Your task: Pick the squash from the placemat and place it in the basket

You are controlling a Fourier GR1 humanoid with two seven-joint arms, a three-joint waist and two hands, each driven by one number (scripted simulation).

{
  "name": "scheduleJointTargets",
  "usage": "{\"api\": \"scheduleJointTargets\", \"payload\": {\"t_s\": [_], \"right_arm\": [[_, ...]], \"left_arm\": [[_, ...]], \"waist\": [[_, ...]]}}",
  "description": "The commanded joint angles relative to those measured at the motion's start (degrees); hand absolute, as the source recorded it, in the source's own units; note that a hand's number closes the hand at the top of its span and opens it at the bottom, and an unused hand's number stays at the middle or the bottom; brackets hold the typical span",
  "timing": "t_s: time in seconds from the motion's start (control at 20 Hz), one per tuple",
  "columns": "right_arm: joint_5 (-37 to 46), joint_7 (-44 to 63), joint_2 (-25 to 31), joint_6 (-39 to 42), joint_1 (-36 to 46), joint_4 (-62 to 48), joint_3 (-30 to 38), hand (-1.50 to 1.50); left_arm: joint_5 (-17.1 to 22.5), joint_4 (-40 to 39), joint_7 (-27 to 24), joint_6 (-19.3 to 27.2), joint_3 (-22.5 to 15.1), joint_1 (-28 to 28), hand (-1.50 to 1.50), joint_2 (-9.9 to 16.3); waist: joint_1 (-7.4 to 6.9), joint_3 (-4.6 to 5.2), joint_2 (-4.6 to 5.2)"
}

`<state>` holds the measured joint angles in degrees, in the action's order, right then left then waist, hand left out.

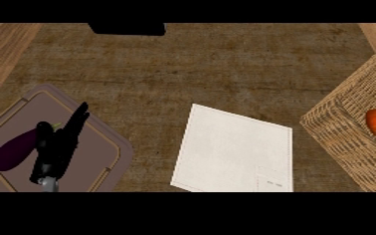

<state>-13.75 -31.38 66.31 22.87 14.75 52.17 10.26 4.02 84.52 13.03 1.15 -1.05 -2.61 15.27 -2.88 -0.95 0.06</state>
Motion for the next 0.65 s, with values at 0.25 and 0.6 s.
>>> {"api": "scheduleJointTargets", "payload": {"t_s": [0.25, 0.6], "right_arm": [[-2.8, 1.3, 2.2, 8.7, 10.1, -17.1, 3.7, -1.50], [0.0, -2.5, 4.8, 11.2, 10.8, -28.1, 4.6, -1.50]], "left_arm": [[0.2, -5.5, 1.8, -1.1, -1.3, -2.8, 0.00, -2.3], [0.4, -2.8, 3.2, -1.2, -1.0, -2.7, 0.00, -2.5]], "waist": [[0.23, 0.82, 0.92], [-0.07, 0.58, 1.12]]}}
